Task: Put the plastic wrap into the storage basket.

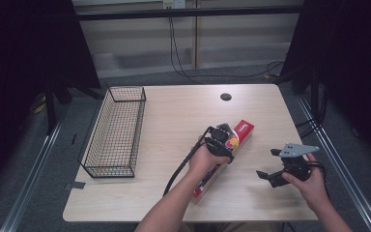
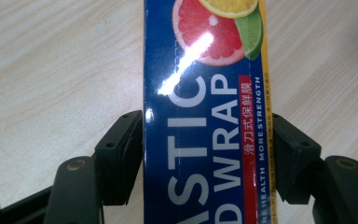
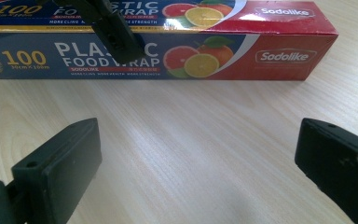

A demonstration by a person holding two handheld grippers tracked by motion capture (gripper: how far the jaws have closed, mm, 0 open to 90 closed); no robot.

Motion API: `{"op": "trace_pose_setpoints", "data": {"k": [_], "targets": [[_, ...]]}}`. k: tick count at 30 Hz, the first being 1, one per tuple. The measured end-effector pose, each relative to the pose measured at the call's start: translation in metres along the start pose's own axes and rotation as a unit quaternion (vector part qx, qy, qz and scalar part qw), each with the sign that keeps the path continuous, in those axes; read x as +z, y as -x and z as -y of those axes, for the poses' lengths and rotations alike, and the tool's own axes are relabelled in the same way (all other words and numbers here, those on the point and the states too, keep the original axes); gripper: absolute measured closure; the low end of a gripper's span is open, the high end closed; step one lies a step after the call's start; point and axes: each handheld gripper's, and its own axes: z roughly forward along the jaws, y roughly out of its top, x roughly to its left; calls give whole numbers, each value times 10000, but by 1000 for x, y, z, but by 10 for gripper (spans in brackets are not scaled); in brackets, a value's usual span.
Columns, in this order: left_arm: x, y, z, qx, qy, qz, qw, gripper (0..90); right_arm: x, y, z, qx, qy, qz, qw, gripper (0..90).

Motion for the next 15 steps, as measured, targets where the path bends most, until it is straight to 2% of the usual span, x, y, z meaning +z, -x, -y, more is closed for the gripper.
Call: {"op": "trace_pose_setpoints", "data": {"k": [4, 7, 9, 15], "targets": [[-1, 2, -2, -31, -62, -52, 10000, 364, 0, 0, 0, 2, -8, -4, 10000, 3], [-3, 8, -7, 112, -225, -296, 9992, 402, 0, 0, 0, 3, -11, -7, 10000, 3], [-4, 10, -8, 110, -291, -375, 9988, 414, 0, 0, 0, -2, -21, -10, 10000, 3], [-9, 5, -6, 0, -443, -270, 9987, 426, 1, 1, 0, 1, 9, -32, 10000, 3]]}}
